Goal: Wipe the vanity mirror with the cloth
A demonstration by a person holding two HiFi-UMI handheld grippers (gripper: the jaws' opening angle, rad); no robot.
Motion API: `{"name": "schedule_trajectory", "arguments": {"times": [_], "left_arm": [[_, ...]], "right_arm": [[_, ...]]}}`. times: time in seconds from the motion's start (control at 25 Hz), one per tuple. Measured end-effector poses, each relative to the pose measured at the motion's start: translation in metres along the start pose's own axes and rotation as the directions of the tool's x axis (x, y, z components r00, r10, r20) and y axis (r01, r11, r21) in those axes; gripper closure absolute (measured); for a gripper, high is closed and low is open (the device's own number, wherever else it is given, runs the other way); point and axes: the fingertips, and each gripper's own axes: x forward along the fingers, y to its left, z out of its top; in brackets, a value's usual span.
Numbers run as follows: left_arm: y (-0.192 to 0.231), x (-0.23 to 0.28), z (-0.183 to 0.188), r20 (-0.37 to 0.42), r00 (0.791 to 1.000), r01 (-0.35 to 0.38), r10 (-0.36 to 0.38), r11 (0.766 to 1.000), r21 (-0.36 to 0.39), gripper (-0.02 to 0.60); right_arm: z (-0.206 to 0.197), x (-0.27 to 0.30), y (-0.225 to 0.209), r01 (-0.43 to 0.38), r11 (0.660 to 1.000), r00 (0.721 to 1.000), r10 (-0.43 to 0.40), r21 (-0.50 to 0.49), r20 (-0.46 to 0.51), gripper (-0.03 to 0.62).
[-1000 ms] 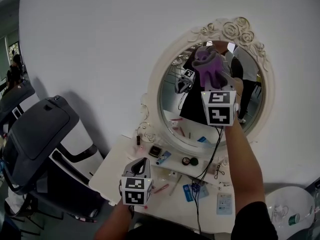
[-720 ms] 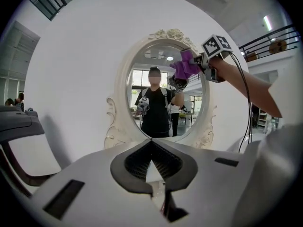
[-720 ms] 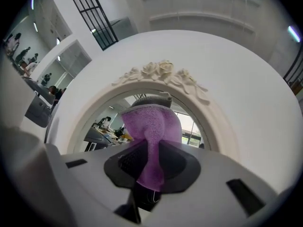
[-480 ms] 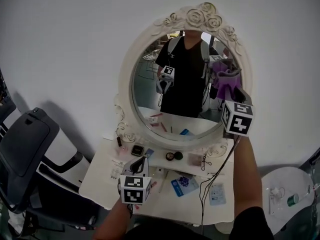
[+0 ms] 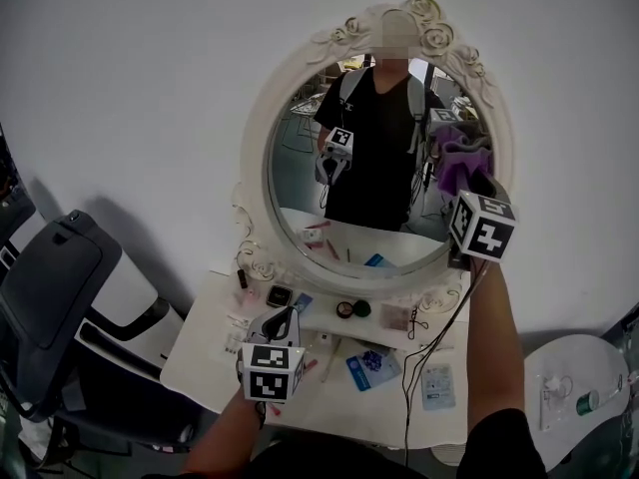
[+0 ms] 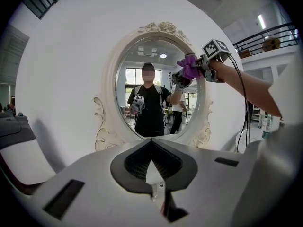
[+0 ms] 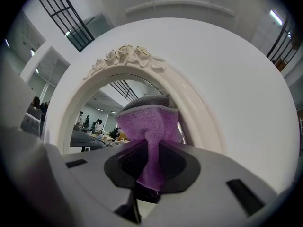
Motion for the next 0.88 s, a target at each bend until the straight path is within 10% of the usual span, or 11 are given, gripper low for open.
{"name": "schedule_trajectory", "arguments": {"times": [0.88], "left_arm": [[0.066,-0.06,-0.028,-0.009,0.986,-0.167,0.167,0.977,-0.133,0.584]], "right_arm": [[0.026,0.045,0.245,-0.283,0.953,0.958,0.287,-0.112,0.017,0.525]]}}
